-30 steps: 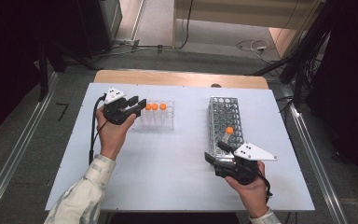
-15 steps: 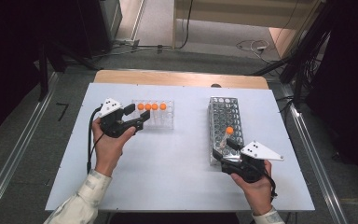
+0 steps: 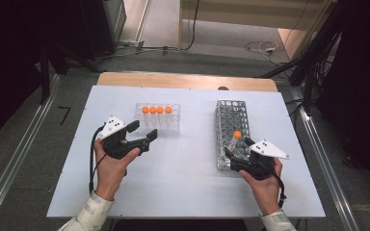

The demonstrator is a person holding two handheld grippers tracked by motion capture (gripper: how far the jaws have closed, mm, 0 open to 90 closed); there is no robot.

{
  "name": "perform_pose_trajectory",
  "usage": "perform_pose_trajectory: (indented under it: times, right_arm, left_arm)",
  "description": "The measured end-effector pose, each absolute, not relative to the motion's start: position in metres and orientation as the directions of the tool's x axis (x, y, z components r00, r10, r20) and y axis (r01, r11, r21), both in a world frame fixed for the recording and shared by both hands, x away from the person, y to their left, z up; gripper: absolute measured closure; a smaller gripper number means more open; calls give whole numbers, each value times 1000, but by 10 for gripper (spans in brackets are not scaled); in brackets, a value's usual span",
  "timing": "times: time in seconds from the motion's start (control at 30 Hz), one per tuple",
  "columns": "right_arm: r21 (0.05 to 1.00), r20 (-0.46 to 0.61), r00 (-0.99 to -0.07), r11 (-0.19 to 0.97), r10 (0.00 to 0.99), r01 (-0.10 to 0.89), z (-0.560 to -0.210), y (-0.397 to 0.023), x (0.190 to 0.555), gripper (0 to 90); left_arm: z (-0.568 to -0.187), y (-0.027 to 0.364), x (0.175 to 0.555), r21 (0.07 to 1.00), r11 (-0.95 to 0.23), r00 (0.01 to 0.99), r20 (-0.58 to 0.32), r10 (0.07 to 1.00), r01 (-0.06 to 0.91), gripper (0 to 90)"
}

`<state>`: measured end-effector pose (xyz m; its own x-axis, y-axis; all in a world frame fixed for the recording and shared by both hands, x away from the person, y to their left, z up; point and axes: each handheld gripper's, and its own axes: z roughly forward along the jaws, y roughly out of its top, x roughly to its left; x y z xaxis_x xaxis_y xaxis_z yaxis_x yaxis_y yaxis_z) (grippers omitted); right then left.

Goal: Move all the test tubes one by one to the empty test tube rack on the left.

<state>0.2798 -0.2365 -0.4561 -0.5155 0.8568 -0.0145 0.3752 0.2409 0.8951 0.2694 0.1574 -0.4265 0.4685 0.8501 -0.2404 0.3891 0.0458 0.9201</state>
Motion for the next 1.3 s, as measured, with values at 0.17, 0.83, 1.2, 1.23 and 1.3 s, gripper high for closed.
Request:
perform_pose_trajectory:
  times: [0.17,0.83,1.2,1.23,1.3]
  right_arm:
    - [898,-9,-499,226,867,377,-459,-238,289,210]
    - [898,-37,-511,252,859,359,-465,-234,297,697]
    - [921,1,-513,199,858,336,-452,-240,294,715]
    - [924,5,-513,193,858,331,-448,-241,293,715]
    - [930,5,-514,185,858,317,-442,-243,291,715]
  left_arm:
    - [-429,157,269,918,44,469,-242,849,395,233]
    - [-432,154,268,915,32,478,-240,845,402,242]
    - [-432,154,268,915,30,477,-237,846,402,237]
    - [-432,154,269,915,30,476,-237,847,402,236]
    - [-432,153,268,915,27,476,-235,847,403,235]
